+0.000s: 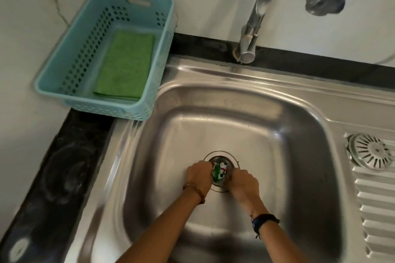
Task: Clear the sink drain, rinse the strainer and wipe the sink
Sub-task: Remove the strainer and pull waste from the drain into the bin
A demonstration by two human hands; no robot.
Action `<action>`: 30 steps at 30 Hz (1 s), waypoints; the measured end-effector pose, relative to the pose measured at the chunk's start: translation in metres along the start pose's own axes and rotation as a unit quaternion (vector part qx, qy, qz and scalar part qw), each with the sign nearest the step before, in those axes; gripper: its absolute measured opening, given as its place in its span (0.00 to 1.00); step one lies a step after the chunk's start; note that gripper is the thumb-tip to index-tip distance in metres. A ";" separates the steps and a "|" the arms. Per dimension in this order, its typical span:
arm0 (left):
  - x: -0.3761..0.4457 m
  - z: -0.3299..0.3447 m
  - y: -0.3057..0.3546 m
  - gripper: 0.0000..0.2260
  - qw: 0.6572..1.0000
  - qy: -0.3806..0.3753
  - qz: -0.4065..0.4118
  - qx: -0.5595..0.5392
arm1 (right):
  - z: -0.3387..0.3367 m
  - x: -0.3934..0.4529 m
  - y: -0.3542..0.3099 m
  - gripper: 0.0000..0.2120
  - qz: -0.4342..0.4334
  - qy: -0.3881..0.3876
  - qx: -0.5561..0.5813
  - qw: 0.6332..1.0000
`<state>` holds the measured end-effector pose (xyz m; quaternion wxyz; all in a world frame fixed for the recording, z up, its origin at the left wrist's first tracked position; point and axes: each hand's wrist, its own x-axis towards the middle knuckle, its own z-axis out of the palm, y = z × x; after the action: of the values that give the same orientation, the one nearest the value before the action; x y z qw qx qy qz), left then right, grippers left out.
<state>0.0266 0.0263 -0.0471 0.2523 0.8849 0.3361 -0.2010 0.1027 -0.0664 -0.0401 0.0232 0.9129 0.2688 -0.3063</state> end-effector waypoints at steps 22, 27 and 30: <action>0.000 -0.016 -0.018 0.08 0.993 -0.007 -0.043 -0.107 | -0.006 0.022 -0.014 0.16 -0.058 -0.011 0.010 0.998; -0.004 -0.020 -0.017 0.07 0.984 0.003 -0.081 -0.157 | -0.002 0.021 -0.010 0.14 -0.082 0.004 -0.042 0.996; -0.009 -0.021 -0.017 0.08 0.981 0.008 -0.091 -0.169 | -0.008 0.016 -0.003 0.12 -0.079 0.039 0.009 0.996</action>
<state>0.0124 0.0453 -0.0318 0.3762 0.7965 0.4466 -0.1569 0.1161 -0.0550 -0.0424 -0.0200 0.9003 0.3379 -0.2736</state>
